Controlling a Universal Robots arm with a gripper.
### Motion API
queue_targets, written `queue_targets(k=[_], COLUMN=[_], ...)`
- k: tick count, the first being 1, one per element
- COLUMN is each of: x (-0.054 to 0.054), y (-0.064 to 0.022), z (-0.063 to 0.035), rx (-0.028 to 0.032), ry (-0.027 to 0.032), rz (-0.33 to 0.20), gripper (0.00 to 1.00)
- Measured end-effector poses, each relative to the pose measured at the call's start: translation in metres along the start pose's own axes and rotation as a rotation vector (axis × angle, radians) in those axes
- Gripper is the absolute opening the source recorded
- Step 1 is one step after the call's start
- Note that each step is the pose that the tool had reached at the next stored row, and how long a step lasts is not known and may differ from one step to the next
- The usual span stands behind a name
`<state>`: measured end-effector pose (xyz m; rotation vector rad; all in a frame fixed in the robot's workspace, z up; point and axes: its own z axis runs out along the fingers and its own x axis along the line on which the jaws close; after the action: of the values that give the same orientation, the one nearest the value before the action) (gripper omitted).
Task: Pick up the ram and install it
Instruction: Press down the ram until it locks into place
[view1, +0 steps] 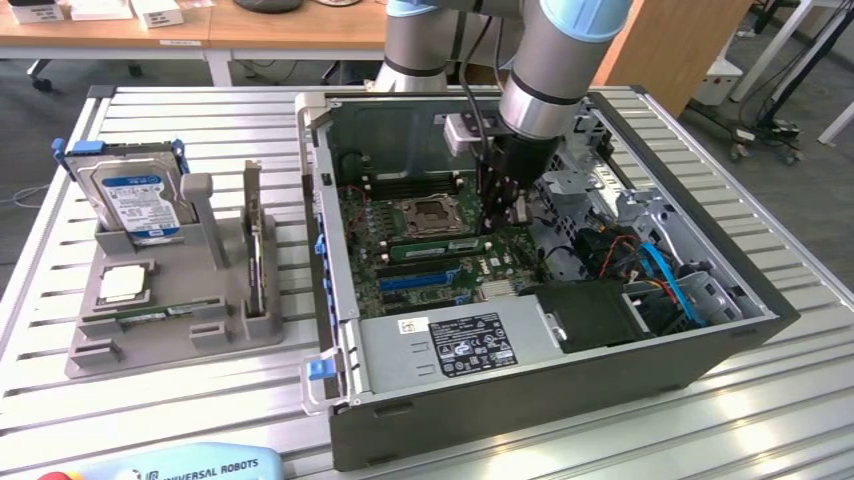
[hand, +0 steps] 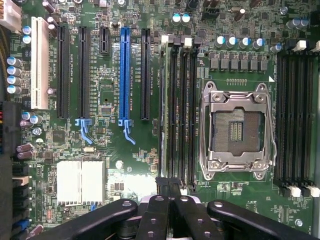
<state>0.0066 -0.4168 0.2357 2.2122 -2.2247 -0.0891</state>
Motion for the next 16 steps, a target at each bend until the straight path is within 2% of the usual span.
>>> queue_targets(k=[14, 16], x=[-0.0020, -0.0020], y=[-0.0002, -0.0002], z=[0.0040, 0.0045], rx=[0.0000, 0.0000], ry=[-0.0001, -0.0024], rz=[0.000, 0.000], gripper=[0.10, 0.10])
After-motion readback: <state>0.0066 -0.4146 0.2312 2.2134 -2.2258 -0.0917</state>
